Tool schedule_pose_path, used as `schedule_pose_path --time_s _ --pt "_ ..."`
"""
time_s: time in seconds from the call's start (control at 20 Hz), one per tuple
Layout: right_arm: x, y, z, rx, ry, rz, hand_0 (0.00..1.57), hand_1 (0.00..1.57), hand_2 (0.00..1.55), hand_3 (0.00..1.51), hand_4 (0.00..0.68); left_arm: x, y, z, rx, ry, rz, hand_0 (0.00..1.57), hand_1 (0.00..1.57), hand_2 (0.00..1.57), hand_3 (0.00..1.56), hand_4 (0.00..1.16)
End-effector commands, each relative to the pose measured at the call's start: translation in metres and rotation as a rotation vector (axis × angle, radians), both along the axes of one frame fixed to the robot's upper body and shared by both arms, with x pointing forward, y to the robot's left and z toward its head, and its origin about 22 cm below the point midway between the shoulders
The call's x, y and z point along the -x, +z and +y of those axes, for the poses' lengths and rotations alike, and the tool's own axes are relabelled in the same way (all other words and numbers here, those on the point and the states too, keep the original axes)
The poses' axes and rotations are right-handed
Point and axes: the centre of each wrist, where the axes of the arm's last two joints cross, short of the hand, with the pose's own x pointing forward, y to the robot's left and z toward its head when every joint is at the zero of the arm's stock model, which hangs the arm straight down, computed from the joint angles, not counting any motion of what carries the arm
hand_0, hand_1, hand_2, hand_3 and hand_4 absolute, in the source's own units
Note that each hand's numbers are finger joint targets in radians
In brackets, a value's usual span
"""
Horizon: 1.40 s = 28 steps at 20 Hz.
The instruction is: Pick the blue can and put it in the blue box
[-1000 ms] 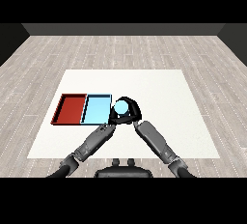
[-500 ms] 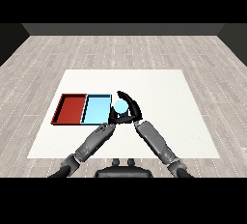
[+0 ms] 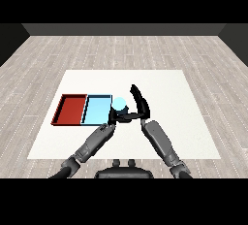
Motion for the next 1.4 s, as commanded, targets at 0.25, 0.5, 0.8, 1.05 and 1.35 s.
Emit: schedule_pose_path --time_s 0.25,0.5,0.8,1.05,1.35 --pt "0.016 0.034 -0.074 -0.172 -0.058 -0.122 0.00 0.00 0.00 0.00 0.000 -0.006 -0.009 0.023 -0.005 0.084 -0.030 1.57 1.57 1.57 1.48 1.14" --pt "0.031 0.049 -0.127 -0.243 -0.148 -0.150 0.00 0.00 0.00 0.00 0.000 -0.037 0.015 0.080 -0.046 0.171 -0.039 1.57 1.57 1.57 1.48 1.15" --pt "0.042 0.025 -0.140 -0.221 -0.188 -0.107 0.00 0.00 0.00 0.00 0.000 -0.070 0.039 0.115 -0.125 0.256 0.034 1.57 1.57 1.57 1.48 1.13" --pt "0.021 0.014 -0.152 -0.247 -0.230 -0.099 0.00 0.00 0.00 0.00 0.000 -0.086 0.017 0.157 -0.214 0.341 0.102 1.57 1.57 1.57 1.51 1.10" --pt "0.010 0.015 -0.142 -0.237 -0.249 -0.068 0.00 0.00 0.00 0.00 0.000 -0.089 -0.007 0.164 -0.293 0.395 0.336 1.57 1.57 1.57 1.46 1.02"
